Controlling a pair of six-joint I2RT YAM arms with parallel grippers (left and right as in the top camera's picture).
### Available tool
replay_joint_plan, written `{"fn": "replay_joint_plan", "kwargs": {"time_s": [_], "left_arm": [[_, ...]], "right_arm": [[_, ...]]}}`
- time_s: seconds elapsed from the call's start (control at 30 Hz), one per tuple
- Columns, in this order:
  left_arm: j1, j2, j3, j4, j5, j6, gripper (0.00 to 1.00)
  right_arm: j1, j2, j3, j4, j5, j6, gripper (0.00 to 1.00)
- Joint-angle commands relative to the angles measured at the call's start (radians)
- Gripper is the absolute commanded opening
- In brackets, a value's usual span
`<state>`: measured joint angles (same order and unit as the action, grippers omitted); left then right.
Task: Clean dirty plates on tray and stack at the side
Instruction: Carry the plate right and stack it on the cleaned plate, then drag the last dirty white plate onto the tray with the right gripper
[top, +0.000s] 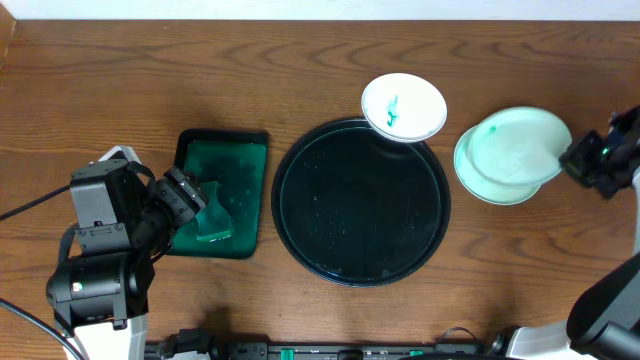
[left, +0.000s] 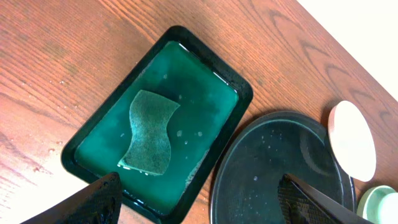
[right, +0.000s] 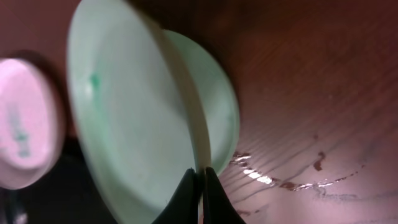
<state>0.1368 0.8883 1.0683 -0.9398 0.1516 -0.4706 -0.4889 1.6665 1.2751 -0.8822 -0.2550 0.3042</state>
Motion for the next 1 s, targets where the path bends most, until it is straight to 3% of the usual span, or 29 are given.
{"fn": "replay_joint_plan", "kwargs": {"time_s": [0.0, 0.03, 0.1, 0.13, 0.23, 0.4, 0.5, 0.6, 0.63, 0.67, 0.77, 0.97], "left_arm": [[0.004, -0.001, 0.022, -0.003, -0.002, 0.006, 0.81], [0.004, -0.001, 0.022, -0.003, -0.002, 0.006, 0.8], [0.004, -0.001, 0.022, -0.002, -0.002, 0.006, 0.8], [0.004, -0.001, 0.022, -0.003, -0.002, 0.006, 0.8], [0.004, -0.001, 0.022, -0.002, -0.002, 0.006, 0.81], [0.004, -0.001, 0.022, -0.003, -0.002, 0.006, 0.8], [0.004, -0.001, 0.022, -0.003, -0.002, 0.006, 0.8], [0.004, -0.001, 0.022, -0.002, -0.002, 0.006, 0.8], [0.004, -0.001, 0.022, -0.003, -0.002, 0.006, 0.8], [0.004, -0.001, 0.022, -0.003, -0.002, 0.006, 0.8], [0.004, -0.001, 0.022, -0.003, -0.002, 0.006, 0.81], [0.004, -0.001, 0.022, -0.002, -0.002, 0.006, 0.8]], "right_arm": [[0.002, 0.014, -0.107, 0.121, 0.002, 0.02, 0.01], [0.005, 0.013, -0.133, 0.174, -0.01, 0.032, 0.02], [0.008, 0.013, -0.142, 0.227, -0.016, 0.032, 0.33], [0.008, 0.01, -0.137, 0.243, -0.026, 0.032, 0.35], [0.016, -0.015, -0.09, 0.253, -0.143, -0.028, 0.3], [0.115, -0.096, 0.029, 0.181, -0.204, -0.099, 0.35], [0.33, -0.132, 0.052, 0.211, -0.163, -0.2, 0.5], [0.477, -0.086, 0.051, 0.245, 0.026, -0.216, 0.62], [0.507, -0.067, 0.051, 0.26, 0.068, -0.216, 0.68], [0.576, 0.0, 0.051, 0.309, 0.157, -0.216, 0.8], [0.631, 0.119, 0.051, 0.409, 0.241, -0.215, 0.83], [0.623, 0.299, 0.051, 0.555, 0.21, -0.132, 0.85]]}}
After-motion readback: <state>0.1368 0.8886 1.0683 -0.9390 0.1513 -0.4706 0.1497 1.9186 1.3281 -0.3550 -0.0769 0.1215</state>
